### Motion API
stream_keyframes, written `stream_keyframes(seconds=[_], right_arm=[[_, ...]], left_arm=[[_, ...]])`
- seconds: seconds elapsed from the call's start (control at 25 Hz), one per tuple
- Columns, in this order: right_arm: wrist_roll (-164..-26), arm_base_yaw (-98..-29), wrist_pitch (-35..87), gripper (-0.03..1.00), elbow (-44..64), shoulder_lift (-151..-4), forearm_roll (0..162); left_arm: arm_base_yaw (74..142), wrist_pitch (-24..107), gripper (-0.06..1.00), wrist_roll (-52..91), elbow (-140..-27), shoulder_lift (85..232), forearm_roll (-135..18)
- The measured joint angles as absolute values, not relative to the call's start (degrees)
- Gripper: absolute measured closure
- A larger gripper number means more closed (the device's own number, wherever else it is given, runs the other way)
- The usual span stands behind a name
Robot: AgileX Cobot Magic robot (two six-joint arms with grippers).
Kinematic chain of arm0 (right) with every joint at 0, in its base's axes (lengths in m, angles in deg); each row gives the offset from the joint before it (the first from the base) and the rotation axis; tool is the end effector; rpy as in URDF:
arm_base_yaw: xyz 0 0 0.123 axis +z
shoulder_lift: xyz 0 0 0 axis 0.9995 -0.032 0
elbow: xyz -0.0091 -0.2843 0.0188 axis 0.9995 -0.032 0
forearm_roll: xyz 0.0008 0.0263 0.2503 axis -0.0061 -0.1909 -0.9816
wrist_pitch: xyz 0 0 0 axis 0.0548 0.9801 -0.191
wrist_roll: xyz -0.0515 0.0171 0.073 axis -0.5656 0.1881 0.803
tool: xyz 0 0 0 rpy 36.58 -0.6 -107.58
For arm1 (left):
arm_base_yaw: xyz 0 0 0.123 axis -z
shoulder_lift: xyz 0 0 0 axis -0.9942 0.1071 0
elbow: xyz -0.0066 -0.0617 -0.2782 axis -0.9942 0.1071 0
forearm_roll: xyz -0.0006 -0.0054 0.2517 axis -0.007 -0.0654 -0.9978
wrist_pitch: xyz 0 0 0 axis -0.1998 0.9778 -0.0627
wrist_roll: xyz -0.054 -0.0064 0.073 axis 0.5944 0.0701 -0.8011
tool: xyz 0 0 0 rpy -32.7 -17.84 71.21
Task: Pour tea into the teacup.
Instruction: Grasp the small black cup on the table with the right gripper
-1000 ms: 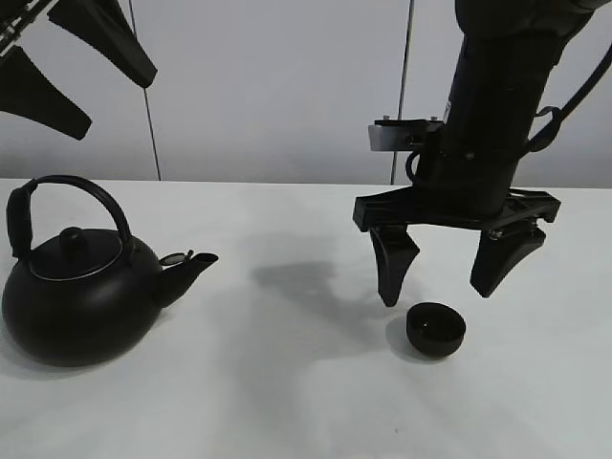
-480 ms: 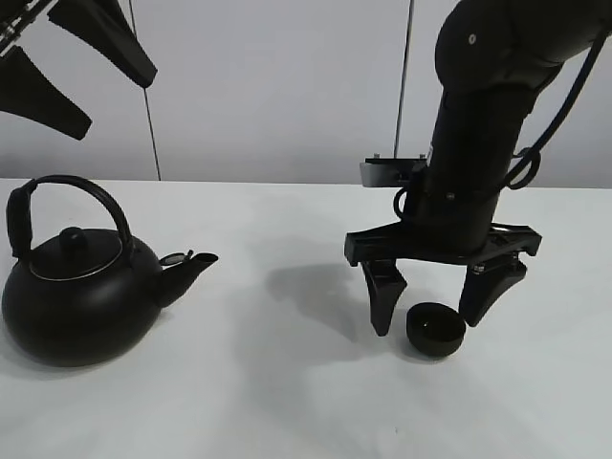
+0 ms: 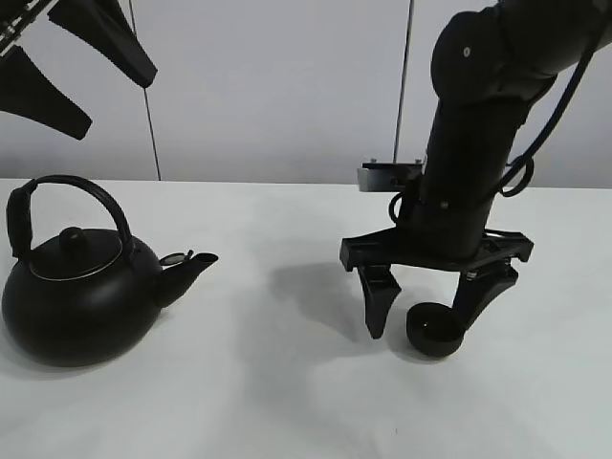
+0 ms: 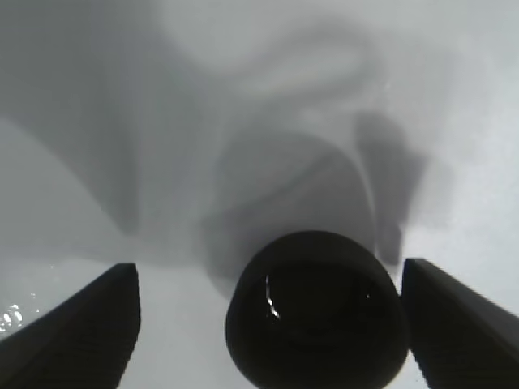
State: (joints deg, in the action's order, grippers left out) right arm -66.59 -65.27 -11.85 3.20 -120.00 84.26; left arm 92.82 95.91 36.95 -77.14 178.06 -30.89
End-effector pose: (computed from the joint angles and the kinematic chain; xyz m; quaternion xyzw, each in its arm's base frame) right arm 0.3470 0.1521 0.1332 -0.1242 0.9907 0.0401 0.0391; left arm 0.3204 -0.1025 0.2926 0.0654 0.9331 -0.3155 0.1599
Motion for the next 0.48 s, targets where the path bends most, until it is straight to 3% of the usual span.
stream_keyframes(seconds=[0.24, 0.4, 0.48], right_arm=[[-66.6, -65.3, -11.6, 0.39, 3.2, -121.0, 83.6], [-66.6, -65.3, -11.5, 0.54, 3.2, -121.0, 82.8], [-66.5, -65.3, -11.5, 0.57, 3.2, -121.0, 82.7]], left_arm=[[92.8, 95.8, 0.41, 36.9, -77.1, 178.1, -30.9], [92.8, 95.8, 0.41, 36.9, -77.1, 178.1, -30.9], [92.8, 95.8, 0.41, 36.9, -77.1, 178.1, -30.9]])
